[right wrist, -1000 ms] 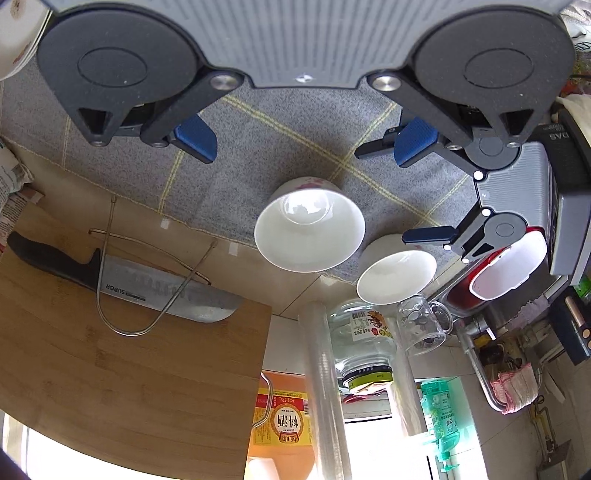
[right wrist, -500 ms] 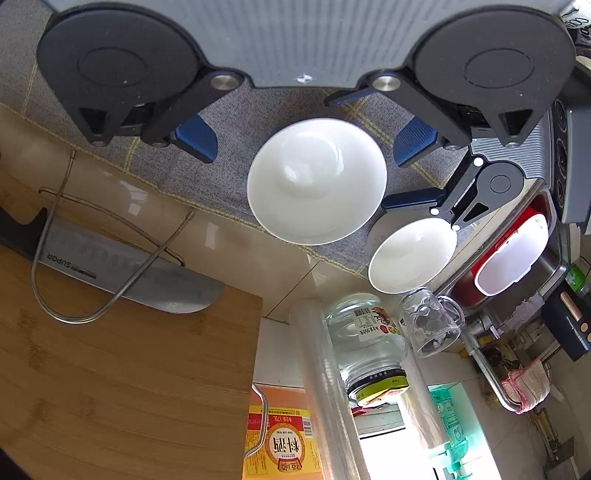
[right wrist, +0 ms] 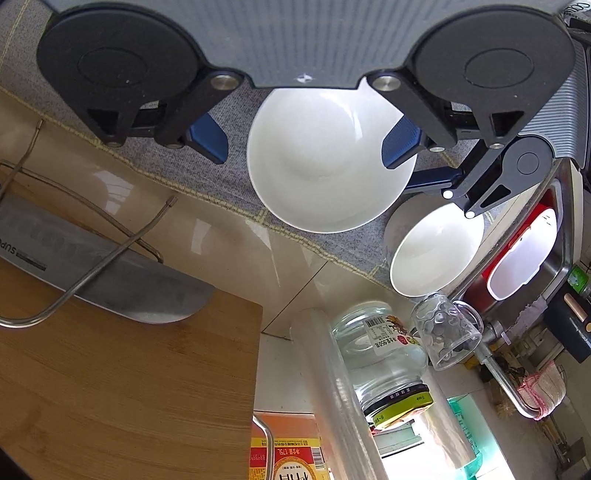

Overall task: Organize plates and bowls
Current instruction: 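Carry the pink-flower bowl with the right gripper toward the placed white bowl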

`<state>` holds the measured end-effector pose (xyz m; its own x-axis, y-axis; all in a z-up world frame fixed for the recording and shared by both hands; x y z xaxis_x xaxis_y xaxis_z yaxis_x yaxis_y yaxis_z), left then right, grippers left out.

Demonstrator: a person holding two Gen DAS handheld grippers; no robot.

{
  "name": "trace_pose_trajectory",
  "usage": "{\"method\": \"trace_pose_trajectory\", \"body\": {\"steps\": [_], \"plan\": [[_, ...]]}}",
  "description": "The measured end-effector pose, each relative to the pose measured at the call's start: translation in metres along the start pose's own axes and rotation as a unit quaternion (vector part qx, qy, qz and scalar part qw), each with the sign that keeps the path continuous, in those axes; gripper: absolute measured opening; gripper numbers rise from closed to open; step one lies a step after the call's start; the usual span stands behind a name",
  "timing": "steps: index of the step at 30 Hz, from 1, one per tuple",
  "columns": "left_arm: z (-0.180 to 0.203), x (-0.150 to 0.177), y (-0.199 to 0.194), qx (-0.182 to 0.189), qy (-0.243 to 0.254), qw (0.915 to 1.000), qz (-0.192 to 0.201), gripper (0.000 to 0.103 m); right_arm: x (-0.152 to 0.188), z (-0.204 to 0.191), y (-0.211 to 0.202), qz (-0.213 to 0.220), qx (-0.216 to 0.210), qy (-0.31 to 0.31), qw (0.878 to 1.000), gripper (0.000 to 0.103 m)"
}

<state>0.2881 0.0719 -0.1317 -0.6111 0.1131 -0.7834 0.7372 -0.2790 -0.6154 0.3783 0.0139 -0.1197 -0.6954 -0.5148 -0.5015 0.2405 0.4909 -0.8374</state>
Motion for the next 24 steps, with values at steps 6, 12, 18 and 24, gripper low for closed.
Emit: {"method": "trace_pose_trajectory", "body": {"steps": [6,12,18,24], "plan": [[-0.0010,0.0000,0.0009,0.004,-0.004,1.0000,-0.002,0.092,-0.0019,-0.0016,0.0062,-0.005,-0.007,-0.002,1.000,0.086],[-0.0012,0.0003,0.0004,0.003,-0.002,1.0000,-0.002,0.091,-0.0022,-0.0046,0.0081,-0.006,-0.015,-0.002,1.000,0.084],[-0.0015,-0.0006,0.0012,0.002,-0.002,1.0000,-0.006,0.091,-0.0026,-0.0045,0.0089,-0.004,-0.019,0.002,1.000,0.084],[-0.0011,-0.0015,0.0014,0.002,-0.002,0.9999,-0.013,0.091,-0.0024,-0.0055,0.0071,-0.002,-0.018,0.006,1.000,0.083]]}}
Point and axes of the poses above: each gripper's, at about its wrist camera, not at the fingertips, and y roughly the way its jaws point, z to its right, x to its underside, the point moved 7 cm from there along y, roughly the way its jaws point, and after that the axes turned 8 degrees about -y, right-handed, at the moved point
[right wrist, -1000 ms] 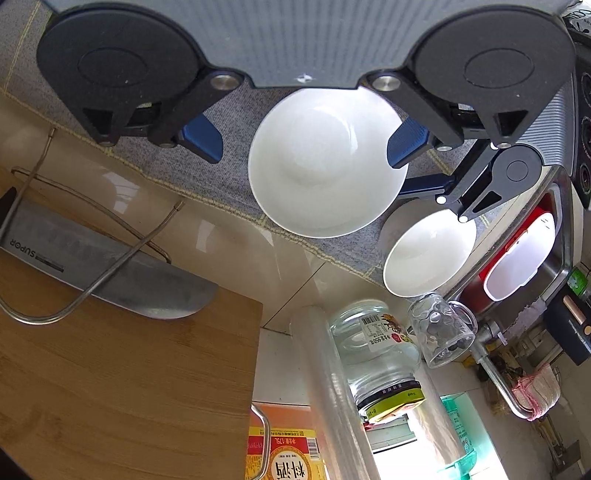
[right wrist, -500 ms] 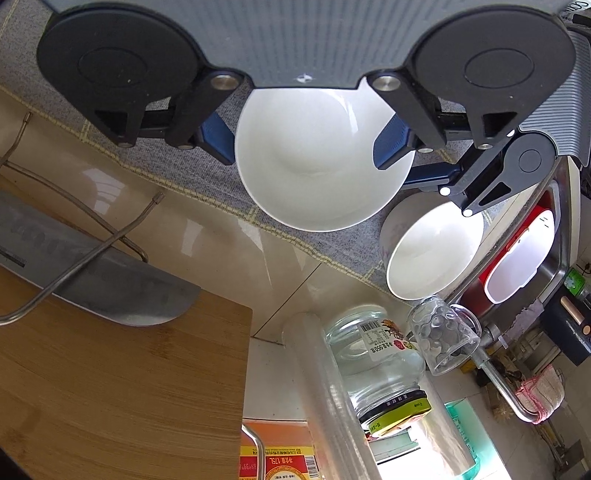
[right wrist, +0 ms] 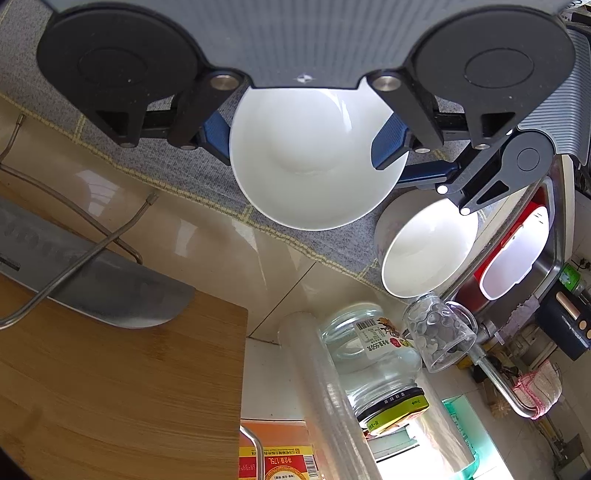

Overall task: Organize plates and bowls
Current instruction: 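Carry the pink-flower bowl with the right gripper toward the placed white bowl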

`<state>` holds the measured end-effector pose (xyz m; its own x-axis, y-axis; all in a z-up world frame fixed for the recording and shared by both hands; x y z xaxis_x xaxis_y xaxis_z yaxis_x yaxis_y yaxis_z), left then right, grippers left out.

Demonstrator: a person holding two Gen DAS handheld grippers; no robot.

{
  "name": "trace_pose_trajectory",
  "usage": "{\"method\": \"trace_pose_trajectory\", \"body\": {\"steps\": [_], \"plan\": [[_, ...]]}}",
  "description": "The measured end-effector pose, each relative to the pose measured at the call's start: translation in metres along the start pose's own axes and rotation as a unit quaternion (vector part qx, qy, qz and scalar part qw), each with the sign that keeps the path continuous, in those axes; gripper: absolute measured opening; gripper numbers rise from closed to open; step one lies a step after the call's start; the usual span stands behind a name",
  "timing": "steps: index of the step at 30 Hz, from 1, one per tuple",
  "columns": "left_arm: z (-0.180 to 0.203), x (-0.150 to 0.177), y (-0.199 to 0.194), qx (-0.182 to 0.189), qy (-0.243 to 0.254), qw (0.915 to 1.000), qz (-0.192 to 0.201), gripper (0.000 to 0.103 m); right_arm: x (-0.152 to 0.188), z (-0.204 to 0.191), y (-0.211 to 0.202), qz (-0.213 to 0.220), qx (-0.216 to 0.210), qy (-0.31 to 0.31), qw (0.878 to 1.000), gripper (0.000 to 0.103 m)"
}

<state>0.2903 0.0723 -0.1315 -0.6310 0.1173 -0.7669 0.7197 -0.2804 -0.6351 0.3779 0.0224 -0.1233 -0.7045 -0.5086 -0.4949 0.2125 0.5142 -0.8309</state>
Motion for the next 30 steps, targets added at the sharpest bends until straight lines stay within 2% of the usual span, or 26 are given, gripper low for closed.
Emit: {"method": "trace_pose_trajectory", "body": {"steps": [12,30], "plan": [[0.012,-0.002,-0.023,0.015,0.001,0.9998,-0.012,0.091,0.008,-0.010,-0.024,0.008,-0.007,0.010,1.000,0.083],[0.054,0.010,-0.071,0.052,0.016,0.9982,-0.025,0.091,0.053,-0.040,-0.079,0.020,0.003,0.024,1.000,0.084]]}}
Point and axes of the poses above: each gripper's, at about its wrist camera, not at the fingertips, and y roughly the way its jaws point, z to its right, x to its underside, the point moved 7 cm from there along y, roughly the way its jaws point, and after that the axes turned 8 degrees about -y, right-handed, at the moved point
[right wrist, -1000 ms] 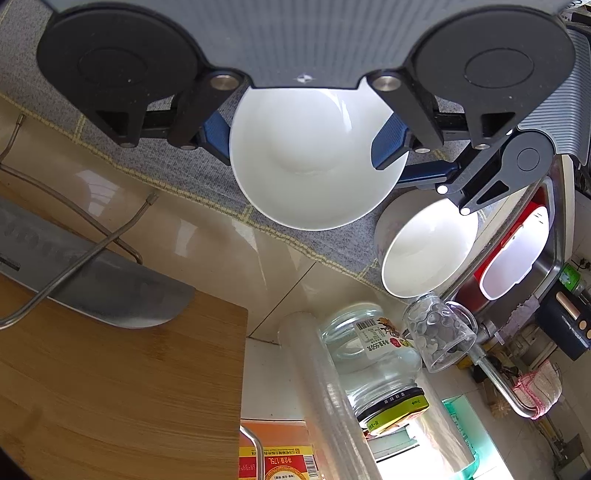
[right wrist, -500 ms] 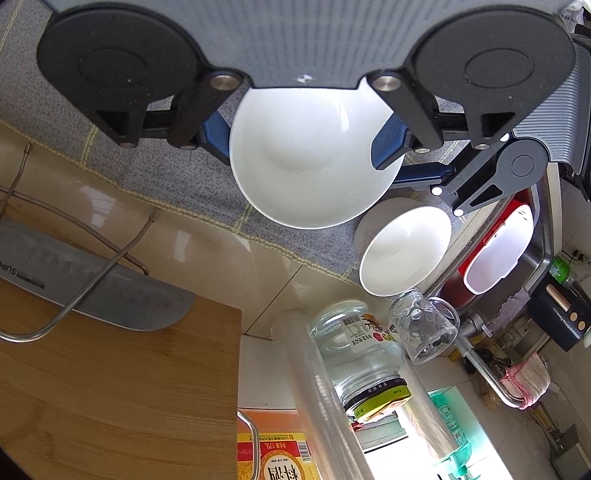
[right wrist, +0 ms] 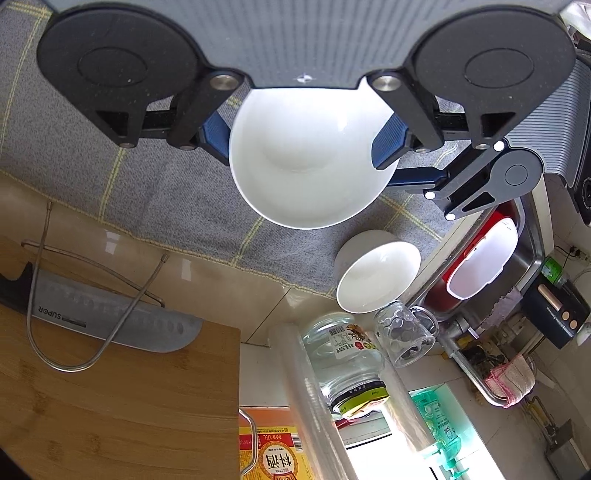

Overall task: Organize plates and bowls
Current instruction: 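Carry the pink-flower bowl with the right gripper toward the placed white bowl, then lower the pink-flower bowl into the white bowl and open the right gripper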

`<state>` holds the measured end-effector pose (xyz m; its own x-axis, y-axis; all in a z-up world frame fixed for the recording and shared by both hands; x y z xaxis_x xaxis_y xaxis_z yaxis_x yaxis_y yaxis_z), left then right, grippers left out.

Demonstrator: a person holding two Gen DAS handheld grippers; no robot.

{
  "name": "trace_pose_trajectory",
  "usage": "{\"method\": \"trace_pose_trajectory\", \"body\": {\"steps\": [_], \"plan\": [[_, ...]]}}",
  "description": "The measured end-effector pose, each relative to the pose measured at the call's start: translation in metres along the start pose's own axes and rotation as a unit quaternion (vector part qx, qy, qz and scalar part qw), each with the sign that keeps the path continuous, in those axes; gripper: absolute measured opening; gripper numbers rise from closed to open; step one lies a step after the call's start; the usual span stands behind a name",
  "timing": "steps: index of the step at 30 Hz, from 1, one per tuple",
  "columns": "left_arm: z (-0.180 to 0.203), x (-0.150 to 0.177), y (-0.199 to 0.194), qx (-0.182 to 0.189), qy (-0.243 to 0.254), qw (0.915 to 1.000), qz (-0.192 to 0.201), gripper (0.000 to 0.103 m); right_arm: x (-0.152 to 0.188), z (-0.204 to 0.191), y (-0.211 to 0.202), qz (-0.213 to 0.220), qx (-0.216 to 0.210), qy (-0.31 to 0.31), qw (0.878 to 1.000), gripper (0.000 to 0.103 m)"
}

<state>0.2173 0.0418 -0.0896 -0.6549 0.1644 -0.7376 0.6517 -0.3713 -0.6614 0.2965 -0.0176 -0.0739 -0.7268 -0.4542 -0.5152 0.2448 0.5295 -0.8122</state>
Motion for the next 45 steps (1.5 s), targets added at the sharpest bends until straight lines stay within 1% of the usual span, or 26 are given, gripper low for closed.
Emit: {"method": "trace_pose_trajectory", "body": {"steps": [8,18,33,45], "plan": [[0.017,0.005,-0.019,0.011,0.011,0.9999,-0.003,0.092,0.018,-0.011,-0.023,0.007,0.004,0.004,1.000,0.084],[0.041,0.010,-0.034,0.028,0.028,0.9992,-0.005,0.092,0.044,-0.017,-0.045,0.012,0.014,0.017,1.000,0.084],[0.074,0.022,-0.041,0.058,0.052,0.9968,-0.019,0.091,0.078,-0.018,-0.073,0.016,0.030,0.043,0.998,0.084],[0.088,0.034,-0.037,0.073,0.072,0.9938,-0.043,0.091,0.101,-0.014,-0.075,0.011,0.033,0.070,0.997,0.084]]}}
Point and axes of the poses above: each gripper's, at about its wrist camera, not at the fingertips, and y roughly the way its jaws point, z to its right, x to its underside, the point moved 7 cm from there along y, roughly the way its jaws point, and after that the axes turned 8 degrees about -y, right-handed, at the moved point
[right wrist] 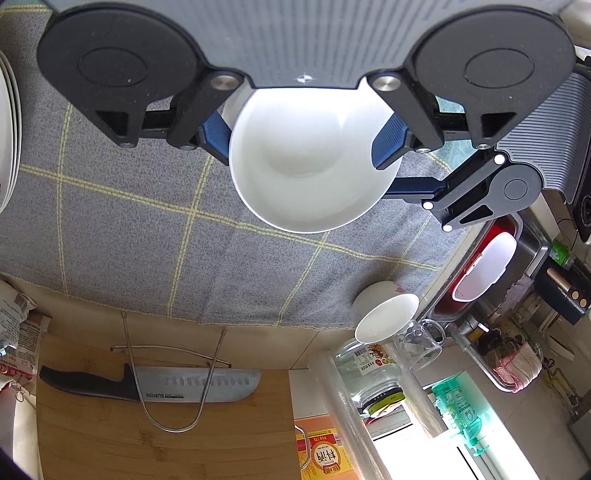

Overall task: Organize plates and bowls
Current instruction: 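Lower the pink-flower bowl into the white bowl and open the right gripper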

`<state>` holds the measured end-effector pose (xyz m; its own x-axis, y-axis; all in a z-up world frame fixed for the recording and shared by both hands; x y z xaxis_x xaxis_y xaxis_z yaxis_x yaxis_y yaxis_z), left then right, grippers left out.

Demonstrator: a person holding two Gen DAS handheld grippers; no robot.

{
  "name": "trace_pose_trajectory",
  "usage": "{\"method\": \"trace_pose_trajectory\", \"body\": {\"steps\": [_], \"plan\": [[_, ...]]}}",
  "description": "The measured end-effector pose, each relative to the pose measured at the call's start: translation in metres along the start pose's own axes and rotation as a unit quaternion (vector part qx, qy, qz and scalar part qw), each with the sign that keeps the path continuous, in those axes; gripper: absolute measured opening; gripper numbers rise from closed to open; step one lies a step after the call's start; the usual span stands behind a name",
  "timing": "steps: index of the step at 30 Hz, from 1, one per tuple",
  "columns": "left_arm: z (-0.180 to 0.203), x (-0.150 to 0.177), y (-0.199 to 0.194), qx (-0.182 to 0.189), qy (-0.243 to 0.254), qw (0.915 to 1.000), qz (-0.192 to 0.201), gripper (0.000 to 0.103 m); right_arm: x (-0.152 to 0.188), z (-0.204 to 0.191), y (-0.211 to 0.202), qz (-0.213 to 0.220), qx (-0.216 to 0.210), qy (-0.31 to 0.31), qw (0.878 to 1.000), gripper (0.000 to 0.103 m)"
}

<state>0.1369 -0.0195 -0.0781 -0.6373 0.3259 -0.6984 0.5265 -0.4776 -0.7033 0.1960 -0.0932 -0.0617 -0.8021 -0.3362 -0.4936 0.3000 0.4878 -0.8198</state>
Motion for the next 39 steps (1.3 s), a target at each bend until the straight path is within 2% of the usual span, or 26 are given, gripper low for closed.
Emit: {"method": "trace_pose_trajectory", "body": {"steps": [12,39], "plan": [[0.002,0.008,0.010,0.008,0.003,0.9998,-0.020,0.091,0.011,0.006,0.009,-0.013,0.003,0.011,1.000,0.084],[-0.003,0.009,0.018,0.010,0.005,0.9995,-0.030,0.091,0.011,0.008,0.017,-0.021,0.004,0.009,1.000,0.084]]}}
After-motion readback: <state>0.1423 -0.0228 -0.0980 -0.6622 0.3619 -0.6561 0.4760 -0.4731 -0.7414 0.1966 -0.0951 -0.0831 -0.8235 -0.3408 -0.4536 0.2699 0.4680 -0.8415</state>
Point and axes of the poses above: each gripper's, at about its wrist camera, not at the fingertips, and y roughly the way its jaws point, z to its right, x to its underside, the point moved 7 cm from there along y, roughly the way its jaws point, and after that the axes turned 8 degrees about -y, right-handed, at the moved point
